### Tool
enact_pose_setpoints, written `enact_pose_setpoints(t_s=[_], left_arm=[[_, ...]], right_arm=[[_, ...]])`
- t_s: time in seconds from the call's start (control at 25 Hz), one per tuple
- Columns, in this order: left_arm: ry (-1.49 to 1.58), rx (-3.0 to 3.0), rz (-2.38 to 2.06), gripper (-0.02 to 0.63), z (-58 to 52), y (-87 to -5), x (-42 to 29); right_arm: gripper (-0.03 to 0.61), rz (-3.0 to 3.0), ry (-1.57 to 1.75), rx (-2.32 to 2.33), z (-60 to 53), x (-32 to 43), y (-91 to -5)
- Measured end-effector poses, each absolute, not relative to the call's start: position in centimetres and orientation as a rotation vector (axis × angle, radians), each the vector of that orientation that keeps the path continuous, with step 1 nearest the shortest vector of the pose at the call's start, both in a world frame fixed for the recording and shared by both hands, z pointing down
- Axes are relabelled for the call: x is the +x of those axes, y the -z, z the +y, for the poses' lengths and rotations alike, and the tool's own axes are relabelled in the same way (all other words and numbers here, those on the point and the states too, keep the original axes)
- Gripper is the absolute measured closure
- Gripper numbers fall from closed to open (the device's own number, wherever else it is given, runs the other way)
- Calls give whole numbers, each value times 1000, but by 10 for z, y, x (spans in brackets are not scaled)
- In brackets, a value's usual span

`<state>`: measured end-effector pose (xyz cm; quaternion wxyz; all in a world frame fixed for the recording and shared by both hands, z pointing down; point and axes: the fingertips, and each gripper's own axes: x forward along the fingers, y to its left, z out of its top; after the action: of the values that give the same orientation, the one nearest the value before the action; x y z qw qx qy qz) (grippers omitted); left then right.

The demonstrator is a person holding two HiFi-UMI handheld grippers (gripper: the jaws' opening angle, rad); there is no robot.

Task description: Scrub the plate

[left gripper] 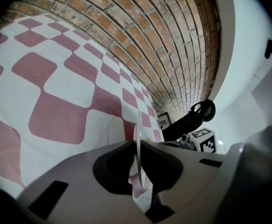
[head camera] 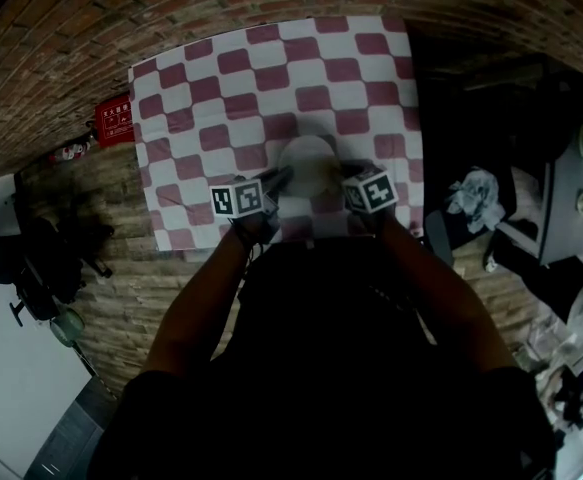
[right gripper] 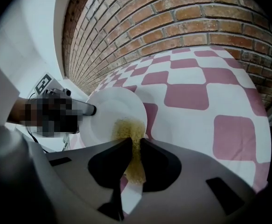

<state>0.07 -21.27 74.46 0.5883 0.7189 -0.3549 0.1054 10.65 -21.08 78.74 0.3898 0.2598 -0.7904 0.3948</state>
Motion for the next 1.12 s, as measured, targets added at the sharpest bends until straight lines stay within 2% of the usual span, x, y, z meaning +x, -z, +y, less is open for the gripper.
enact_pose_setpoints(t_s=[0.32,0.52,0.84,1.12], left_arm=[[-88,1624,-821,574,-205,-724,-8],[-58,1677,-782,575,-198,-701,-10],[11,1763,-752,575,-190,-651,-22],[159,1833,-867,588,-208,-603,-89]], right_arm=[[529,-2034,-1073,780,-223,100,-765],[531,-2074,-895,863,-255,86,-718],[531,-2279,-546,764,-243,-8,-625],[531,-2327,-443,682,-191,-62,-593]])
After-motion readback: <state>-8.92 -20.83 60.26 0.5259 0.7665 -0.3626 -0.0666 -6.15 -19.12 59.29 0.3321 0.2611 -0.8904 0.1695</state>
